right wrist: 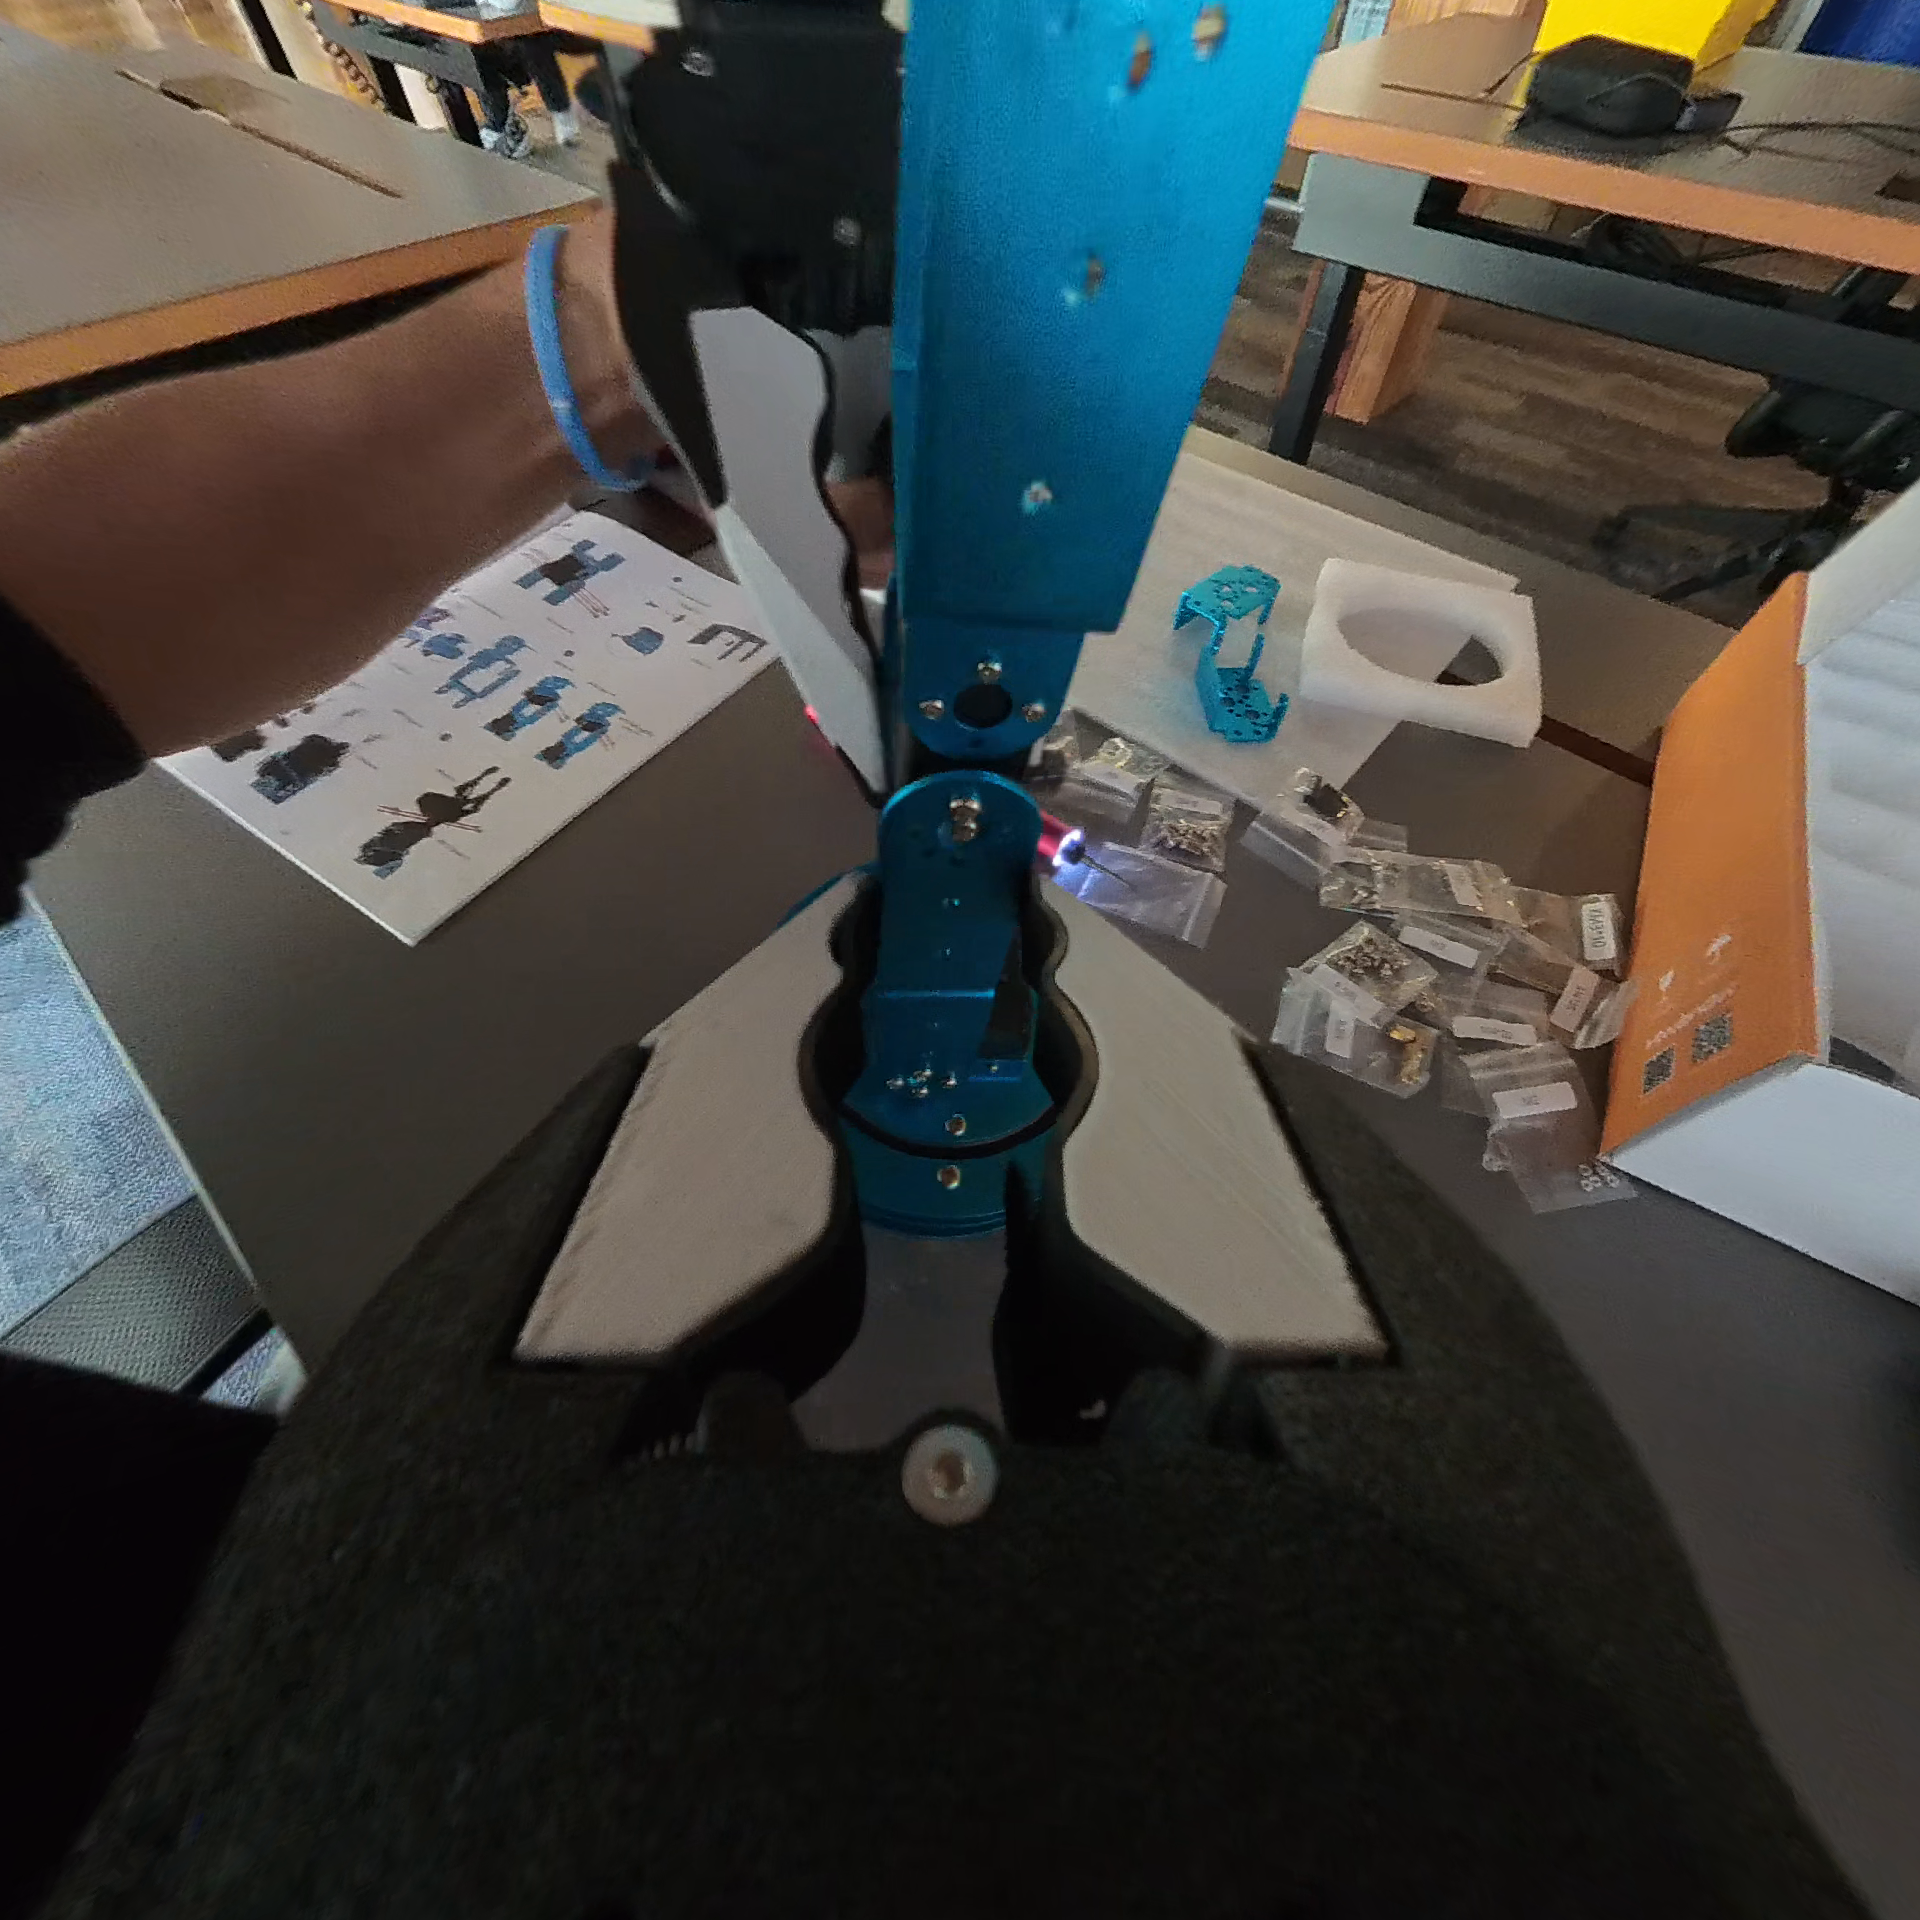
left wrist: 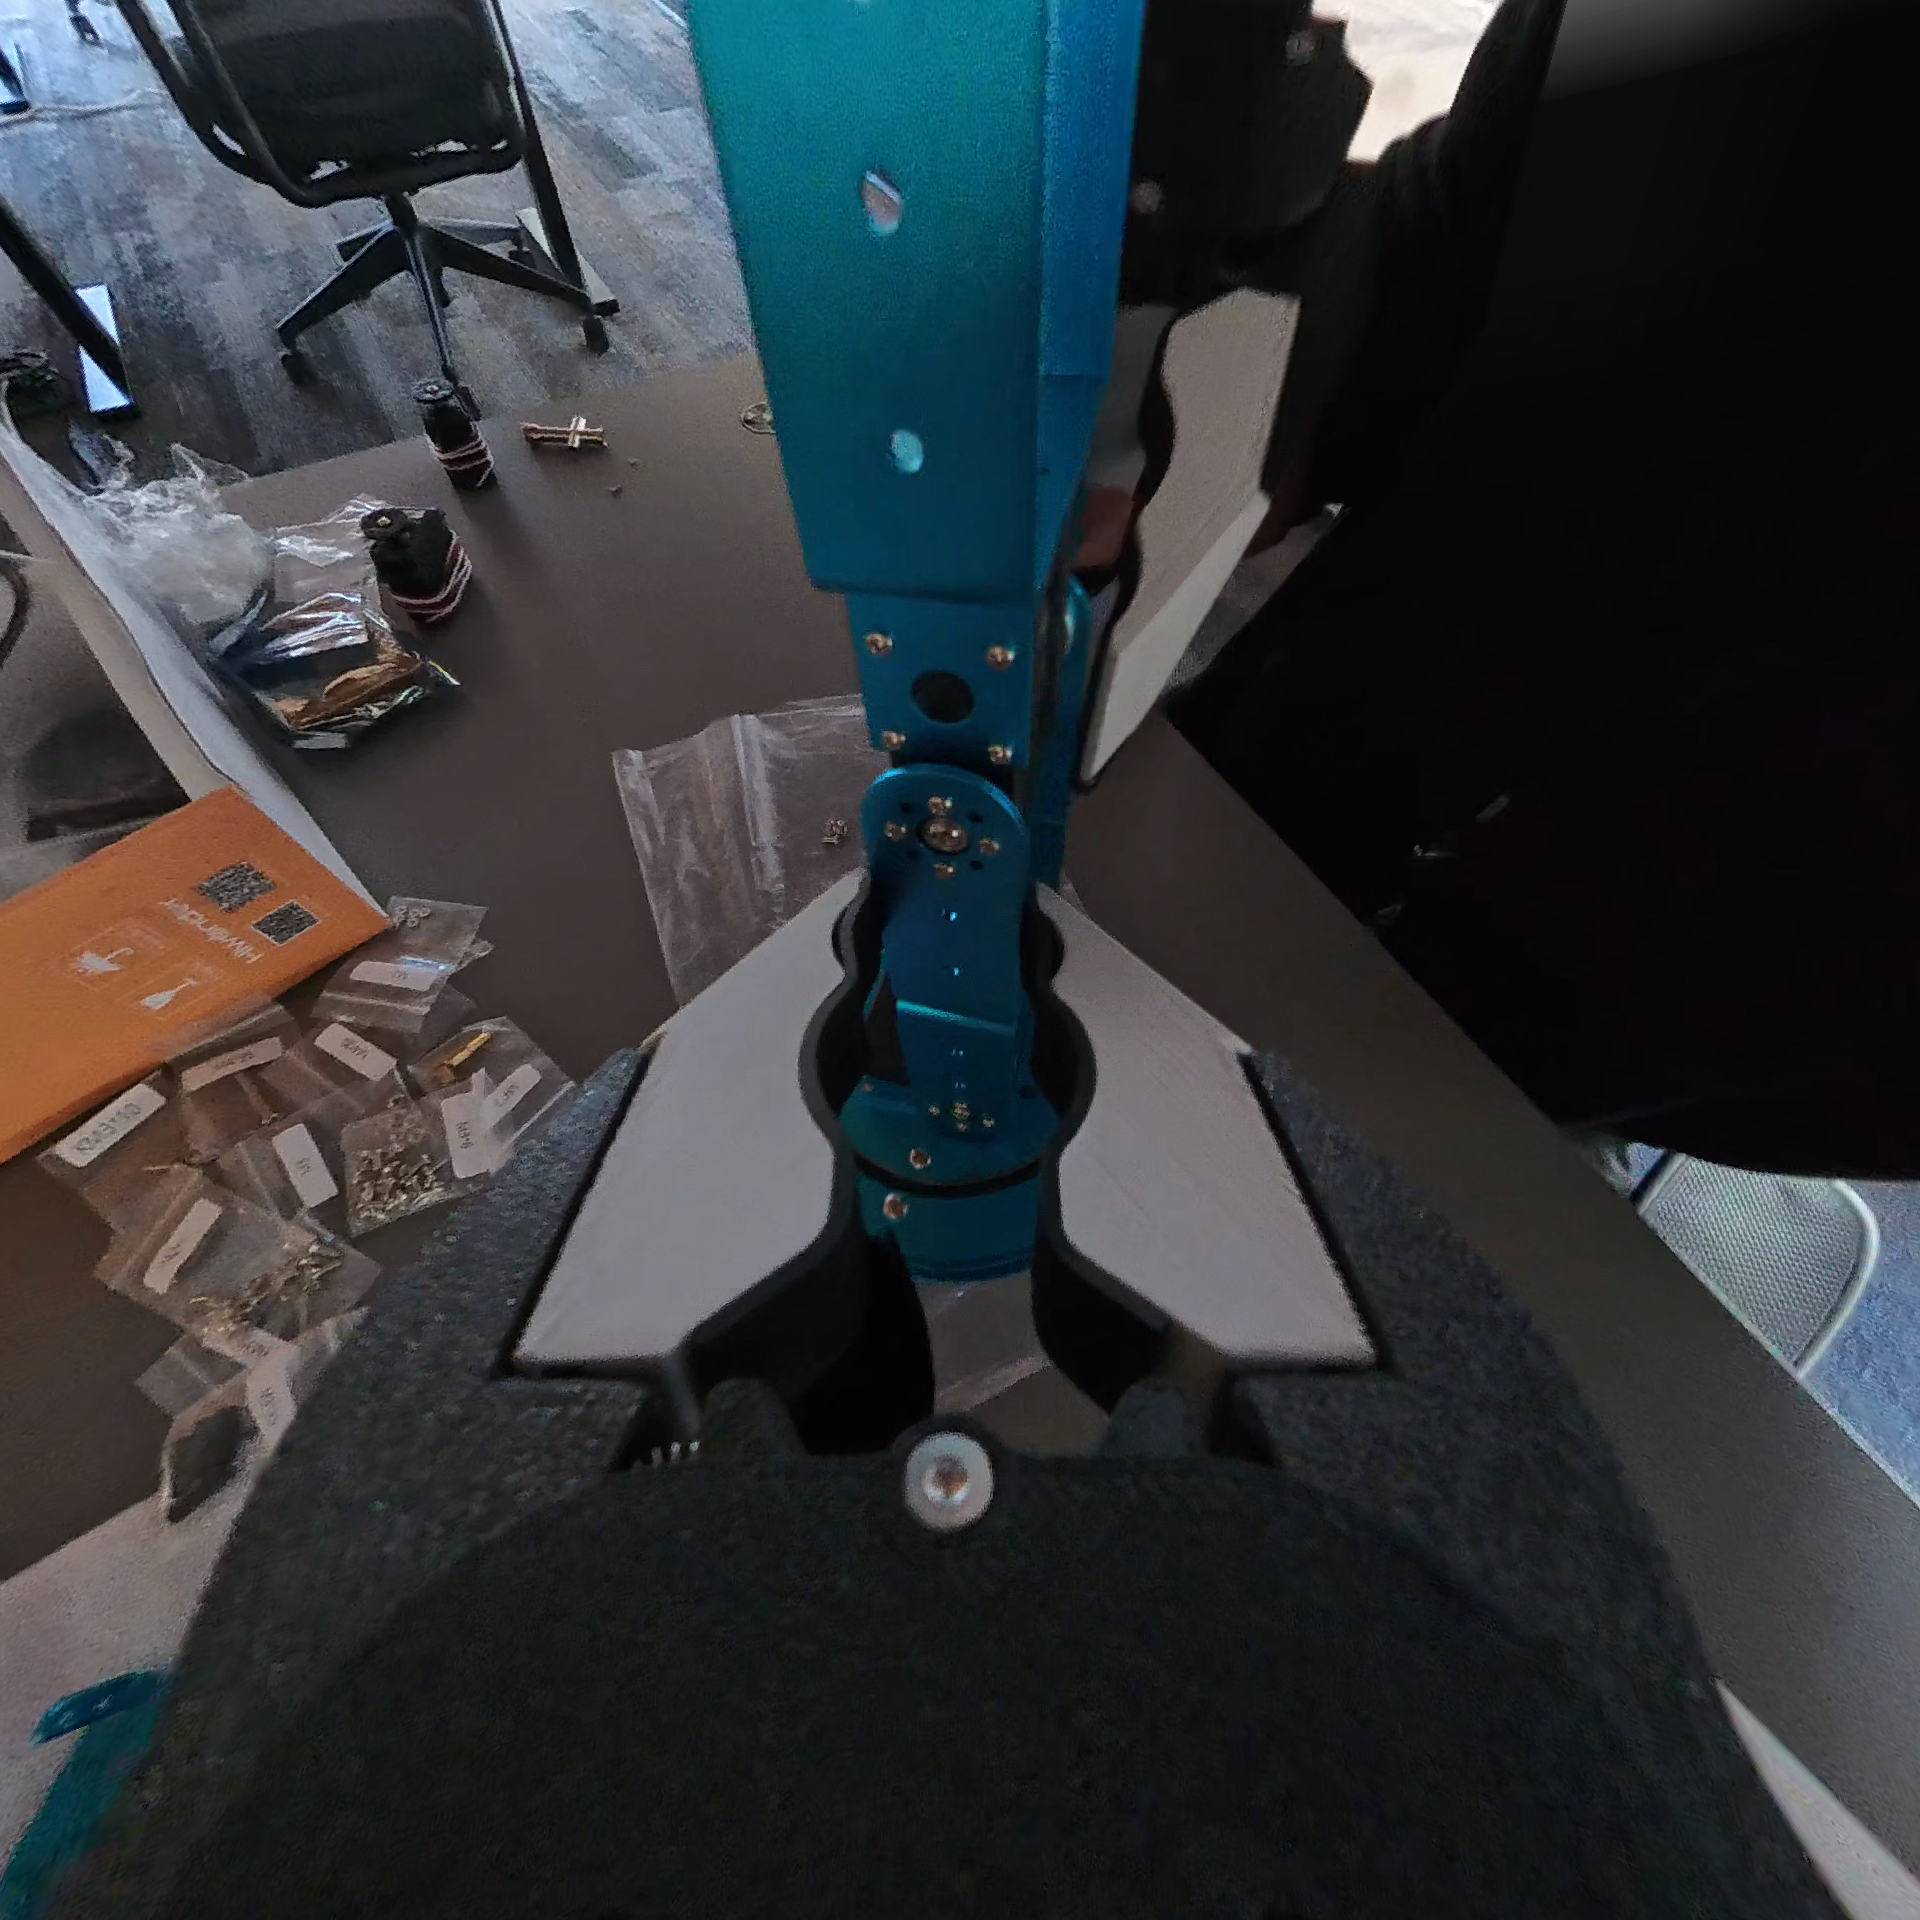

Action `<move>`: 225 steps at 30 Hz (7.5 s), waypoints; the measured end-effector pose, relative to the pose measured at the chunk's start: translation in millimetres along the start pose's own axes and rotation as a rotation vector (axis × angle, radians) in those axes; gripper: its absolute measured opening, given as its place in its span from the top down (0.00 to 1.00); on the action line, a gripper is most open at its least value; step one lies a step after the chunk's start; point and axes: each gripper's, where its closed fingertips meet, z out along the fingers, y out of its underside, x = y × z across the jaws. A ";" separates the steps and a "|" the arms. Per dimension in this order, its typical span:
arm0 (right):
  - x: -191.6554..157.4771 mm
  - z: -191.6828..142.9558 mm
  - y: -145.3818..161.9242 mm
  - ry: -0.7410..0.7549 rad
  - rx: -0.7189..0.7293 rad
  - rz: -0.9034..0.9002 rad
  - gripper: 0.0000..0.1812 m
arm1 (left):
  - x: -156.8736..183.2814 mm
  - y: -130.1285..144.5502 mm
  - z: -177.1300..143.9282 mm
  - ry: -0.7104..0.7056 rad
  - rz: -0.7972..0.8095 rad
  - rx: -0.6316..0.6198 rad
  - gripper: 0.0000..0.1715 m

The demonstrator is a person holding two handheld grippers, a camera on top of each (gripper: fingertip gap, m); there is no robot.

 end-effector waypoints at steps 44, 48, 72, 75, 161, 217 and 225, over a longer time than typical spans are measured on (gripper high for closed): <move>165.3 -10.0 189.2 -0.179 -0.444 -0.117 1.00 | 106.8 157.8 75.1 -0.632 -0.287 -0.346 1.00; 170.4 6.9 181.8 -0.204 -0.439 -0.175 1.00 | 124.0 147.4 80.9 -0.631 -0.304 -0.316 1.00; 175.2 -0.3 185.1 -0.260 -0.392 -0.212 1.00 | 90.8 162.4 70.8 -0.804 -0.153 -0.673 1.00; 168.4 4.3 183.0 -0.254 -0.379 -0.255 1.00 | 99.6 162.4 71.2 -0.821 -0.167 -0.672 1.00; -339.9 -171.0 50.5 -1.132 0.502 -0.019 0.77 | 348.3 -107.7 65.7 -0.875 -0.141 1.109 0.90; -273.6 -233.6 99.0 -0.970 0.704 0.183 0.77 | 334.0 -82.7 158.1 -0.728 -0.231 0.984 0.88; -264.7 -257.6 105.3 -0.770 0.759 -0.172 0.87 | 333.3 -70.0 195.9 -0.672 -0.280 0.803 0.81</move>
